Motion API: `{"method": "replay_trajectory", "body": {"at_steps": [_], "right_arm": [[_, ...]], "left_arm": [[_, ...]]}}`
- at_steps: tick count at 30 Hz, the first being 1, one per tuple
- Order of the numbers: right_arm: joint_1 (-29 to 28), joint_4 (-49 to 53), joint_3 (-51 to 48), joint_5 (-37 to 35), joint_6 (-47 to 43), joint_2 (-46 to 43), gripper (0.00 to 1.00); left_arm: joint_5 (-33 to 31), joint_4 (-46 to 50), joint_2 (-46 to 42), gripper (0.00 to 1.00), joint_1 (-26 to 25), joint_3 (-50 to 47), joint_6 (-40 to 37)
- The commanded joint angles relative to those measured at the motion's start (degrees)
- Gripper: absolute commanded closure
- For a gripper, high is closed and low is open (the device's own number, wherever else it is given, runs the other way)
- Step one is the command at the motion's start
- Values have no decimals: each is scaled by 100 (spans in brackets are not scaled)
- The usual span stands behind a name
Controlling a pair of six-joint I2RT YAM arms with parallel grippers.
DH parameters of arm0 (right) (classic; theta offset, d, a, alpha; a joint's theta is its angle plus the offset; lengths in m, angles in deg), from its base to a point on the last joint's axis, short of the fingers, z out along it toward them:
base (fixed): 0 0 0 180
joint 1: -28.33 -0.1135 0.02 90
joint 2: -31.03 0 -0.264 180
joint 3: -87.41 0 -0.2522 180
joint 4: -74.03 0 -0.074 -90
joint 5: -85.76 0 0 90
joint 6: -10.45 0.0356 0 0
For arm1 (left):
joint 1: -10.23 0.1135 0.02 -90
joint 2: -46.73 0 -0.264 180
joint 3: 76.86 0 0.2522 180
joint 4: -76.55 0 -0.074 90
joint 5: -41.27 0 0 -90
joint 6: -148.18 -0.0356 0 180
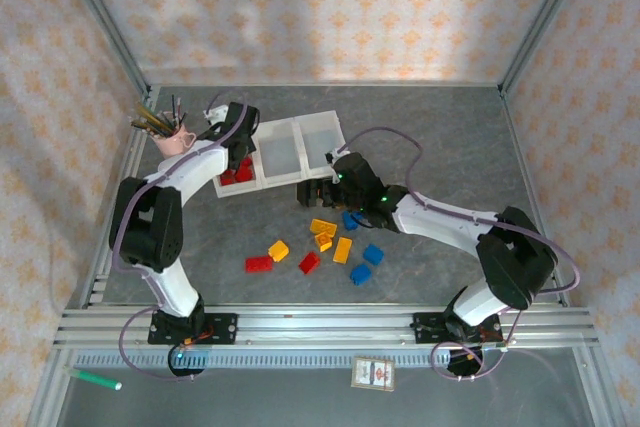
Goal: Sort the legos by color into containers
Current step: Place the lego in the container.
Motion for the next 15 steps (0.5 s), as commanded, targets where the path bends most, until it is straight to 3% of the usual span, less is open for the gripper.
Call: {"method": "replay_trajectory", "body": {"at_steps": [1,15], "right_arm": [[30,-69,150,-211,67,-2,0],[48,198,358,-205,-153,-279,0]], "left_arm": [[-56,-9,272,61,60,295,-372],[-235,359,244,49,121,444,-527]]}}
